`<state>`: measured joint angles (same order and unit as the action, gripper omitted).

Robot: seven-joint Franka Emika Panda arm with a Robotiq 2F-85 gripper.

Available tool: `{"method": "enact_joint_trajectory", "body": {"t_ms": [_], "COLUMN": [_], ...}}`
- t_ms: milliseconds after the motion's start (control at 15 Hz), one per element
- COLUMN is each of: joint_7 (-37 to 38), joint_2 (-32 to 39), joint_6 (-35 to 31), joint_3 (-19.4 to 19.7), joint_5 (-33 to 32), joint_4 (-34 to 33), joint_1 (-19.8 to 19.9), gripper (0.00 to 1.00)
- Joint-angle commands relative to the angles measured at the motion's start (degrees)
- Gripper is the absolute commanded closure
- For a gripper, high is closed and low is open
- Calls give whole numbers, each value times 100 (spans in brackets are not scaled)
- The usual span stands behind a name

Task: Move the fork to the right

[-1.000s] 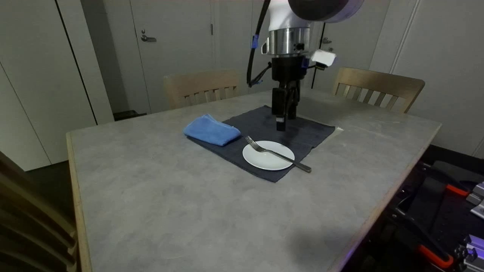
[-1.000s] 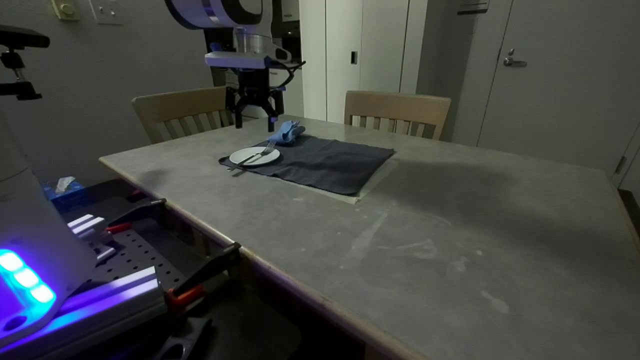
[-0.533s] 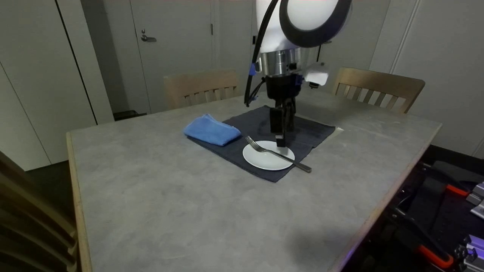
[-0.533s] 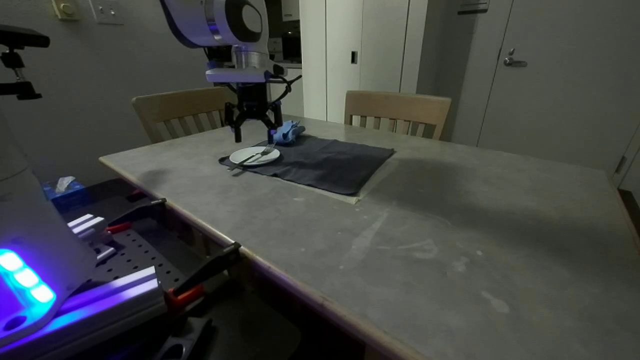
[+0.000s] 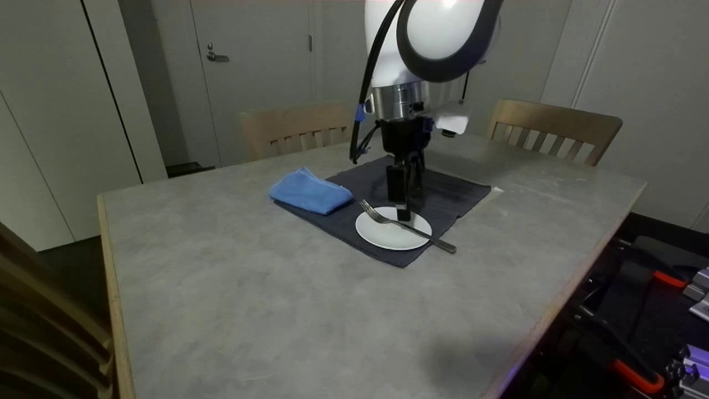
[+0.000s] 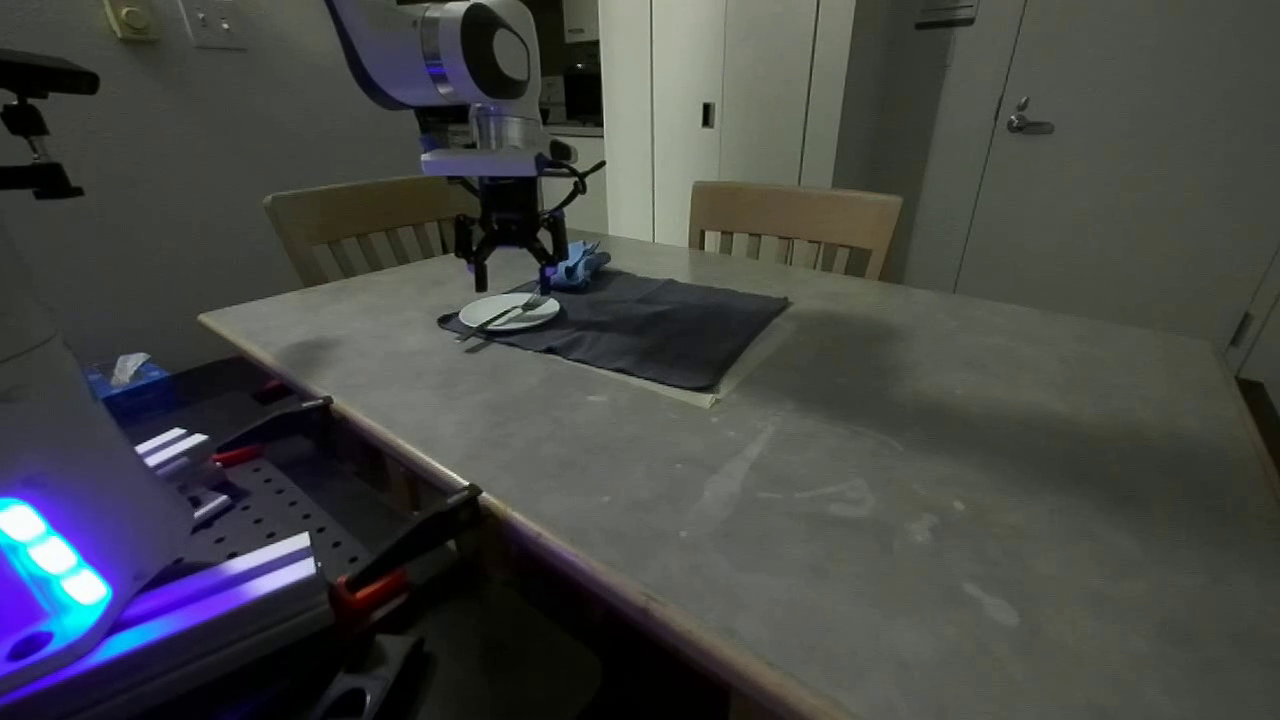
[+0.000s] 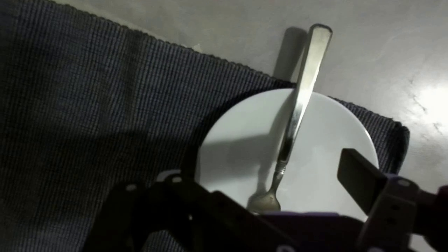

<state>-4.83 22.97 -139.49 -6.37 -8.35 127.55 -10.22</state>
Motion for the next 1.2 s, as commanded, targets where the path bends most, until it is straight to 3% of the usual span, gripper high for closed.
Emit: {"method": "enact_joint_trajectory", "body": {"t_ms": [0, 733, 1133], "joint_7": [169, 1300, 1400], "joint_2": [18, 358, 428], "joint_6": [-185, -1105, -1214], "joint_3": [2, 350, 431], "joint_5": [-157, -503, -608], "joint_4": [108, 106, 77], "joint_1": [-76, -474, -527], "gripper": [0, 0, 0]}}
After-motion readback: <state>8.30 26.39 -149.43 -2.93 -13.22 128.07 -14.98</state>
